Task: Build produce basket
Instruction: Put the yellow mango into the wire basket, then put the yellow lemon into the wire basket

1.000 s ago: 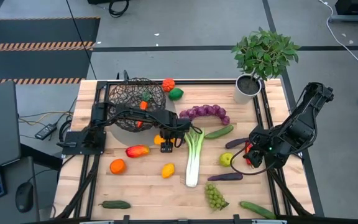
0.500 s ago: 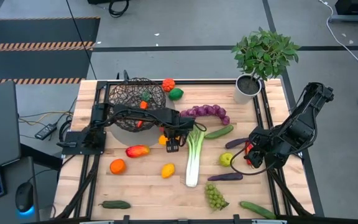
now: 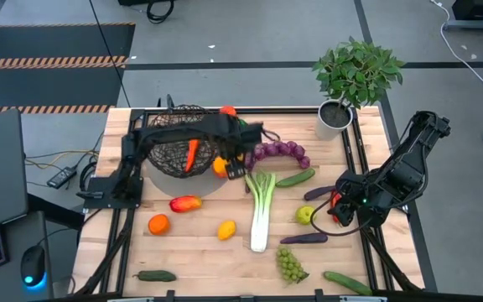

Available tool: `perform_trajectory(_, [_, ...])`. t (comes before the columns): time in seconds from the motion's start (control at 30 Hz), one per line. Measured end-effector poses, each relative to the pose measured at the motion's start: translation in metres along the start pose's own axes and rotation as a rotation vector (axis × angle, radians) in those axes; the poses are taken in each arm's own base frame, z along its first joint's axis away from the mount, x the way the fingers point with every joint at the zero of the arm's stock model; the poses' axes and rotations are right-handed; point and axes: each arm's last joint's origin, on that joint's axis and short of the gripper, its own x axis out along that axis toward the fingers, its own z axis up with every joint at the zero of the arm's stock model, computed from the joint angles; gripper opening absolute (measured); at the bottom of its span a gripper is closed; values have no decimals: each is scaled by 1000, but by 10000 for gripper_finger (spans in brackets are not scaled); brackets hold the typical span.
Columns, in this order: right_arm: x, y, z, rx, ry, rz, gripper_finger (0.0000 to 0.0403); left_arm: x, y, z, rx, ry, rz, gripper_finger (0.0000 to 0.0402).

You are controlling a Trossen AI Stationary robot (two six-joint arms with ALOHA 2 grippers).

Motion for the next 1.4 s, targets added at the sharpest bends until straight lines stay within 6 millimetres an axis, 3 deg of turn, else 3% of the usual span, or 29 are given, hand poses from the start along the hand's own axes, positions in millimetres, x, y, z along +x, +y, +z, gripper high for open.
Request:
perform_trajectory(0.3, [1,2,5,30,-35,9,268,-43,74,-19,-221,-72,110,243])
perform_trajectory(0.57, [4,3,16,80,-107,10,268,-42,126,-28,-354,-49,174,246])
perform_trajectory(0.77, [6,3,23,91,-119,-4,268,-18,154,-39,-421,25,192,247])
perform_trajectory(0.9, [7,3,25,109,-105,-8,268,4,157,-47,-395,101,147,260])
perform_trajectory(1.03, [8,2,27,117,-104,-15,268,11,150,-50,-344,96,85,291])
perform_trajectory(1.27, [8,1,30,107,-111,-33,268,12,150,-54,-322,130,82,334])
perform_trajectory(1.4, [9,0,30,98,-113,-36,268,1,141,-57,-302,113,77,346])
